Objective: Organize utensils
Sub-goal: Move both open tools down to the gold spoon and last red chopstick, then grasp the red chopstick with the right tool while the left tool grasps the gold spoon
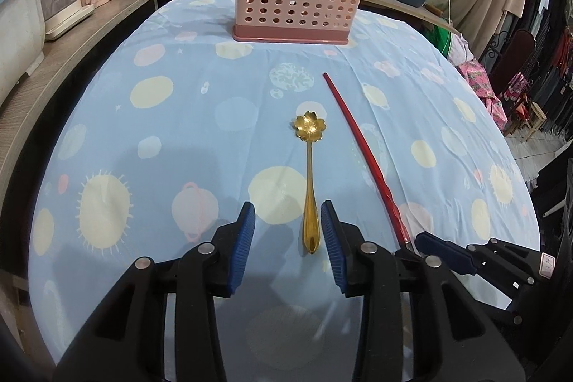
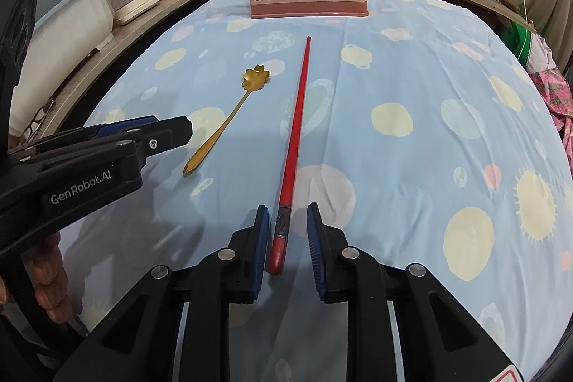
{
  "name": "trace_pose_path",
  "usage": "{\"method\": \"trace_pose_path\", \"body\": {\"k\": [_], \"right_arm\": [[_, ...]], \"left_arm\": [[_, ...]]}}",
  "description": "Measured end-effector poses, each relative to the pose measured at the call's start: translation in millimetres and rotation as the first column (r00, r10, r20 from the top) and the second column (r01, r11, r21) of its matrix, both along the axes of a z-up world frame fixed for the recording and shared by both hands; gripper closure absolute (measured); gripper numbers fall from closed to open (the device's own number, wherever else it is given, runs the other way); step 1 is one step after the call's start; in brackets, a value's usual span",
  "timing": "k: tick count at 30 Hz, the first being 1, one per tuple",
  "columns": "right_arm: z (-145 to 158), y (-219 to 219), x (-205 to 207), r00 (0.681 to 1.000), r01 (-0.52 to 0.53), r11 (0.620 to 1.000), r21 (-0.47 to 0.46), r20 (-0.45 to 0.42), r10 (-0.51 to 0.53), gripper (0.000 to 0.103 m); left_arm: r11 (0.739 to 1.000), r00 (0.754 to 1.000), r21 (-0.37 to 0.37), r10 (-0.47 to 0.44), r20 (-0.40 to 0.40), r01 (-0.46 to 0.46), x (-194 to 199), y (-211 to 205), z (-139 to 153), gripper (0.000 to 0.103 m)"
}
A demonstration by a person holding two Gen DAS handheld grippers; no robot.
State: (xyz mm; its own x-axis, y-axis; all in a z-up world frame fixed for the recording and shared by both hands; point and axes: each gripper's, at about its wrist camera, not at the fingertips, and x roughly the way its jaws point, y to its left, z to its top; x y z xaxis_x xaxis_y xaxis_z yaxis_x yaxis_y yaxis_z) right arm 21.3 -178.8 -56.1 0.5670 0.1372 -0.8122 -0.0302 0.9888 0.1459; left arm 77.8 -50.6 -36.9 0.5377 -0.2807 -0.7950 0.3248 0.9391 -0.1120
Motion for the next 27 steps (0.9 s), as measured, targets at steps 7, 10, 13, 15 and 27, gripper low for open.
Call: {"method": "trace_pose_path", "body": {"k": [7, 10, 13, 15, 27], "right_arm": [[-1, -2, -2, 1.000, 0.012, 1.000, -0.001, -0.001, -0.012, 0.089], [-1, -4, -2, 1.000, 0.017, 1.000, 0.001, -0.002, -0.017, 0.091], [-1, -4, -2, 1.000, 0.019, 1.000, 0.003, -0.003, -0.019, 0.092], [-1, -5, -3, 1.000, 0.019, 1.000, 0.003, -0.002, -0.019, 0.092], [-2, -8, -5, 1.000, 0.028, 1.000, 0.012, -0.002, -0.028, 0.095]], "left_arm": [[1.000, 1.000, 0.005, -0.007, -0.011, 0.007, -2, -3, -3, 0.061], [1.000, 1.000, 0.009, -0.011, -0.015, 0.011, -3, -4, -5, 0.061], [1.000, 1.000, 0.013, -0.013, -0.019, 0.014, -3, -5, -6, 0.061], [1.000, 1.000, 0.016, -0.015, -0.024, 0.015, -3, -6, -7, 0.061], [1.000, 0.998, -0.012, -0.006, -0.067, 0.005, 1, -2, -18, 0.061]]}}
